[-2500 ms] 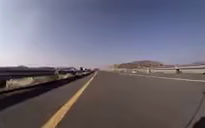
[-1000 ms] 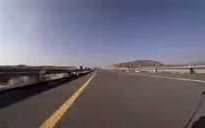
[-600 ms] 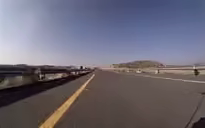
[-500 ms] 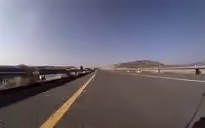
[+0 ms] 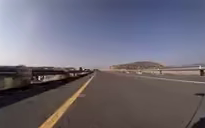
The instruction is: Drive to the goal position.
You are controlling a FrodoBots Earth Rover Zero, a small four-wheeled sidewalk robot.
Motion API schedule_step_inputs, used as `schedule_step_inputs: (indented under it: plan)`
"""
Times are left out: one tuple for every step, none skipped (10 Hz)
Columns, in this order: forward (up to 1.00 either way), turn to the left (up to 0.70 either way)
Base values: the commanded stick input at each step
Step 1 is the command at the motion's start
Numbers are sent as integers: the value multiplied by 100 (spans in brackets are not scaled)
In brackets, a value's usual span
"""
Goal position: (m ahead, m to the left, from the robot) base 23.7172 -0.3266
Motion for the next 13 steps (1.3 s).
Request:
schedule_step_inputs:
  plan:
    - [85, 0]
    - [85, 0]
    - [85, 0]
    - [85, 0]
    - [85, 0]
    - [85, 0]
    - [85, 0]
    - [85, 0]
    - [85, 0]
    - [85, 0]
    - [85, 0]
    - [85, 0]
    - [85, 0]
